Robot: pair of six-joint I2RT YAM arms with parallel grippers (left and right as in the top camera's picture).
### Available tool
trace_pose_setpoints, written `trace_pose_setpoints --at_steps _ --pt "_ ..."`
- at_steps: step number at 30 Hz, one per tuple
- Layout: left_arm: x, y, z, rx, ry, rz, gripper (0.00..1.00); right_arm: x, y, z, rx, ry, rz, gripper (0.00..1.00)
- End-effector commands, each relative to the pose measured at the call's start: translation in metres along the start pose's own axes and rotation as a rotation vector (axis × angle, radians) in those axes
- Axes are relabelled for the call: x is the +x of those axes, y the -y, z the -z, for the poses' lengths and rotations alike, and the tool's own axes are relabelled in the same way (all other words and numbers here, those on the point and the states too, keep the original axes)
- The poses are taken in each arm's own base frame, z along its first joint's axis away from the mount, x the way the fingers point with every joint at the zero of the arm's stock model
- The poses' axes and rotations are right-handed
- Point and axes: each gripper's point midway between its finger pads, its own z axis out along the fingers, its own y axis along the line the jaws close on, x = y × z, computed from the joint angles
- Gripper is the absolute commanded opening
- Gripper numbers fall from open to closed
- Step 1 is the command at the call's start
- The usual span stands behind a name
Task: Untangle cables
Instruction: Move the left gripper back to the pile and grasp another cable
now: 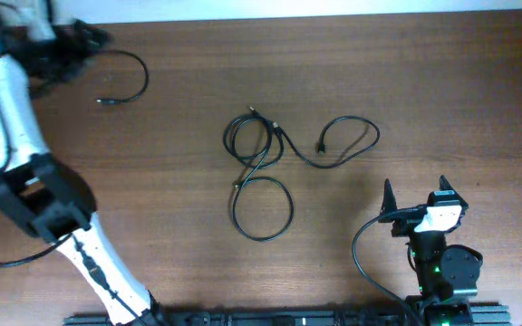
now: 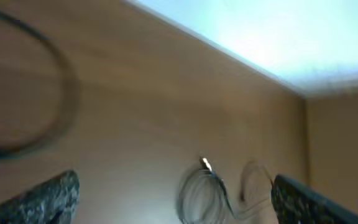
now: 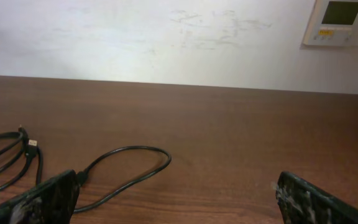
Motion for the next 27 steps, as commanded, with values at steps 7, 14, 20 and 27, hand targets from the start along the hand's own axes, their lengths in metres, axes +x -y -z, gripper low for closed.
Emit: trace_pose_setpoints --at_steps 7,14,20,27 --pt "0.174 0.115 -0.105 -0.296 -0.614 -0.385 0.9 0.003 0.002 0.0 0.009 -0.003 0.003 0.98" --pt "0.278 0.202 -0.141 -0.317 -0.784 -0.572 0.84 0.003 0.002 0.0 0.009 -0.004 0.003 0.98" --pt "0.312 0.189 -0.138 -0.507 -0.86 -0.639 0.86 0.003 0.002 0.0 0.009 -0.003 0.003 0.98" --pt "0.305 0.147 -0.147 -0.53 -0.875 -0.545 0.87 0.003 0.002 0.0 0.009 -0.003 0.003 0.98"
